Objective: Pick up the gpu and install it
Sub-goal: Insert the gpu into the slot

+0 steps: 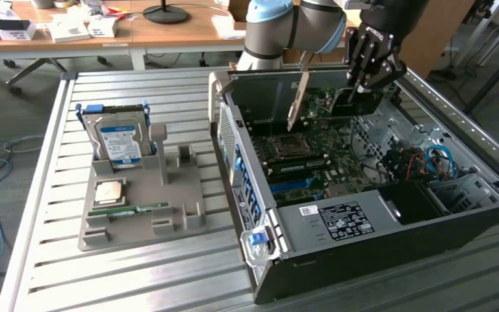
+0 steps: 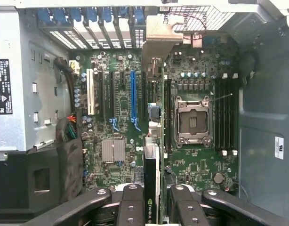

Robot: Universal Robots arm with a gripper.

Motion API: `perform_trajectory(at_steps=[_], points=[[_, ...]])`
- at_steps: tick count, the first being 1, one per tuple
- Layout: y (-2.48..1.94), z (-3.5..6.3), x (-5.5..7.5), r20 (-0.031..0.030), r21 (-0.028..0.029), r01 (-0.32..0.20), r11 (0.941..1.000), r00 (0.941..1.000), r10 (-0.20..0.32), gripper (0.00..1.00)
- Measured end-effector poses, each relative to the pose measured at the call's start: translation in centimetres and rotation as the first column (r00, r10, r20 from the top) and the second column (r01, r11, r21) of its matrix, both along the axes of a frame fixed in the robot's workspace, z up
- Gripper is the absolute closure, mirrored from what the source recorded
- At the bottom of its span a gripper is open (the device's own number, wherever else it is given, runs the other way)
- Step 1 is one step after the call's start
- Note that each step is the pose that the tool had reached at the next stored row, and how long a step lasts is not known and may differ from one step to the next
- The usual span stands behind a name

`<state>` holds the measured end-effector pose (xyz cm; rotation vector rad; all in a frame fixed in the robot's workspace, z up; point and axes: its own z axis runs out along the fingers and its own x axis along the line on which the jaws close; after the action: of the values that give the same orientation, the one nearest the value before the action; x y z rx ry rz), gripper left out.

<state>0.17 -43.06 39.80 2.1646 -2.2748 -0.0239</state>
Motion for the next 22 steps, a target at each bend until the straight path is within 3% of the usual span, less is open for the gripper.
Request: perform_trajectory(at_steps=[11,15,22], points=[[0.0,-0.99,-0.09,0.0,-0.0001,0.0,1.0,1.0,0.0,0.74],[-0.37,-1.0,-0.17,0.0001,0.0004,0.0,1.0,1.0,0.0,0.74],[-0.77,-1.11,-0.42,0.0043,0.0122,0.0,0.9999,1.0,0.0,0.74]])
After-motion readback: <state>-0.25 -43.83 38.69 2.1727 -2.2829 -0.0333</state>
